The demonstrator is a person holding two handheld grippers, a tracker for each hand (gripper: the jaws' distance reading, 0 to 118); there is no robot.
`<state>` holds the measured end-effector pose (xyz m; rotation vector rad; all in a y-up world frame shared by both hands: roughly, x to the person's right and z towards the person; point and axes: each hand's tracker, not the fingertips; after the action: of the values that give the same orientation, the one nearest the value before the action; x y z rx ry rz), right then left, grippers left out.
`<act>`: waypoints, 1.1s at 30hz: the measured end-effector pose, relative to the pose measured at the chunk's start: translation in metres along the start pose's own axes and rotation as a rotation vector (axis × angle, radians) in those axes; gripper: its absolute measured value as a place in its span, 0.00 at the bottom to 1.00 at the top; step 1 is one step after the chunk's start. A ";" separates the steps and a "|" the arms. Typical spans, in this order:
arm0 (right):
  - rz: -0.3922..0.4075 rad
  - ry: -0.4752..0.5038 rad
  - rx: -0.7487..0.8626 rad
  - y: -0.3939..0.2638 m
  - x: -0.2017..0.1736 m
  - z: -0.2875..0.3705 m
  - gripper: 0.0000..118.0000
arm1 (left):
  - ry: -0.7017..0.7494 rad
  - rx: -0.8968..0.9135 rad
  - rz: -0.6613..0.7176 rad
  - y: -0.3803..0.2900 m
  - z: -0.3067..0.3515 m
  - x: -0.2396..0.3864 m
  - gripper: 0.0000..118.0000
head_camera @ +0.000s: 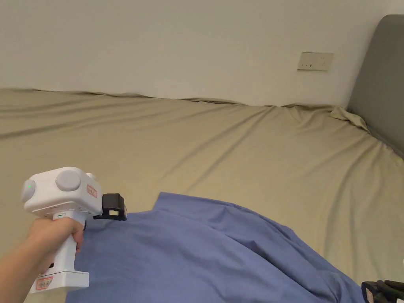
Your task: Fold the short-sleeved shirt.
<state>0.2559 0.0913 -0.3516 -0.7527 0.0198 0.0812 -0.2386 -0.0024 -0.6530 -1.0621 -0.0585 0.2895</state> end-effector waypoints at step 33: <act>-0.210 0.105 -0.079 0.048 0.023 -0.094 0.05 | -0.104 0.239 -0.115 -0.029 0.089 -0.004 0.00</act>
<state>0.2761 0.0631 -0.4542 -0.8330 0.0373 -0.1579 -0.2532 0.0591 -0.5844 -0.8027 -0.1736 0.2404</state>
